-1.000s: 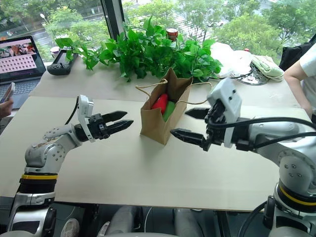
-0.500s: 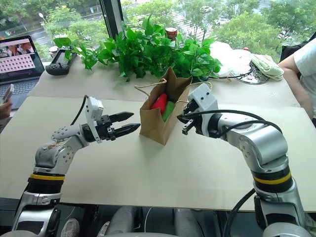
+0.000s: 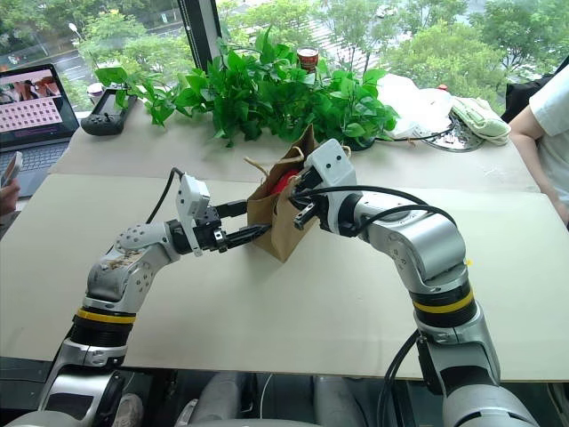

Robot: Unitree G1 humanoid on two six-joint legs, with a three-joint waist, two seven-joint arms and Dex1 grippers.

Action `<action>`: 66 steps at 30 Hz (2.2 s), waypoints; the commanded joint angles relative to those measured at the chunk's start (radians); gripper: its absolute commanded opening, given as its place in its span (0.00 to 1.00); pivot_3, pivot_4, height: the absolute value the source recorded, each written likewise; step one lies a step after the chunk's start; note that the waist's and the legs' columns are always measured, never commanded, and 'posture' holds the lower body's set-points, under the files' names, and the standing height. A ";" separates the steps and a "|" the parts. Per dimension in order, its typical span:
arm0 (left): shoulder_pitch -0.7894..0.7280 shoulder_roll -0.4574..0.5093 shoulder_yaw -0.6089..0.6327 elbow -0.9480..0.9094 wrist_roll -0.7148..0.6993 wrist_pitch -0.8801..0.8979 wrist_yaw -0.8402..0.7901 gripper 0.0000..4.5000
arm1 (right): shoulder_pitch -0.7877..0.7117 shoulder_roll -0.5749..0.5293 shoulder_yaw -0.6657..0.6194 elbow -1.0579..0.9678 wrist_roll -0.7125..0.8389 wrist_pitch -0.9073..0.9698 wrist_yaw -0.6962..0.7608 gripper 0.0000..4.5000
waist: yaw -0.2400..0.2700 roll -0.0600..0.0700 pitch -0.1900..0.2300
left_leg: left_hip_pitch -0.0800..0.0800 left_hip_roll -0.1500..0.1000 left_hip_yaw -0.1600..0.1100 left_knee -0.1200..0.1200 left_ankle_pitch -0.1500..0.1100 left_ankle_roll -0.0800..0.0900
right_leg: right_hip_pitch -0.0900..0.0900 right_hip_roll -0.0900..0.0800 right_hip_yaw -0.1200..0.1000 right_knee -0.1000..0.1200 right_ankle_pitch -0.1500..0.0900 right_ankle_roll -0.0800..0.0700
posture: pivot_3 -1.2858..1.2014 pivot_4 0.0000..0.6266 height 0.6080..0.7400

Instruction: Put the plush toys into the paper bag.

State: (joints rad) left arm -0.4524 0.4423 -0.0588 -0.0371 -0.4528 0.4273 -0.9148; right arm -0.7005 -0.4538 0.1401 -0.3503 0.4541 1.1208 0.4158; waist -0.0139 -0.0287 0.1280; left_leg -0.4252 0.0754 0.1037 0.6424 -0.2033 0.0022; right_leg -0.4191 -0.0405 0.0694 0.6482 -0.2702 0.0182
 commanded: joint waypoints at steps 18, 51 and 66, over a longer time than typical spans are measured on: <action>0.026 0.000 -0.034 -0.127 0.031 0.061 0.080 0.75 | -0.062 0.110 0.000 0.025 -0.052 -0.004 -0.049 0.00 | -0.001 0.000 0.000 | 0.000 0.000 0.000 0.000 0.000 0.000 | 0.000 0.000 0.000 0.000 0.000 0.000 | 0.52 0.24 1.00; 0.020 -0.058 -0.010 -0.105 0.096 0.060 0.256 0.64 | -0.074 0.192 0.025 -0.012 -0.035 0.096 -0.064 0.00 | -0.001 0.000 0.000 | 0.000 0.000 0.000 0.000 0.000 0.000 | 0.000 0.000 0.000 0.001 0.000 0.000 | 0.52 0.24 1.00; -0.007 -0.089 -0.011 -0.049 0.142 0.013 0.295 0.01 | -0.054 0.186 0.009 -0.049 -0.027 0.126 -0.073 0.00 | -0.001 0.000 0.000 | 0.000 0.000 0.000 0.000 0.000 0.000 | 0.000 0.000 0.000 0.000 0.000 0.000 | 0.52 0.24 1.00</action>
State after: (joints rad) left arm -0.4348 0.3617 -0.0818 -0.0810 -0.3189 0.4628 -0.6351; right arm -0.7484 -0.2629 0.1755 -0.3460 0.4149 1.2364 0.3441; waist -0.0152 -0.0286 0.1279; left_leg -0.4252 0.0754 0.1038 0.6423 -0.2033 0.0022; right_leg -0.4194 -0.0405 0.0693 0.6486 -0.2702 0.0182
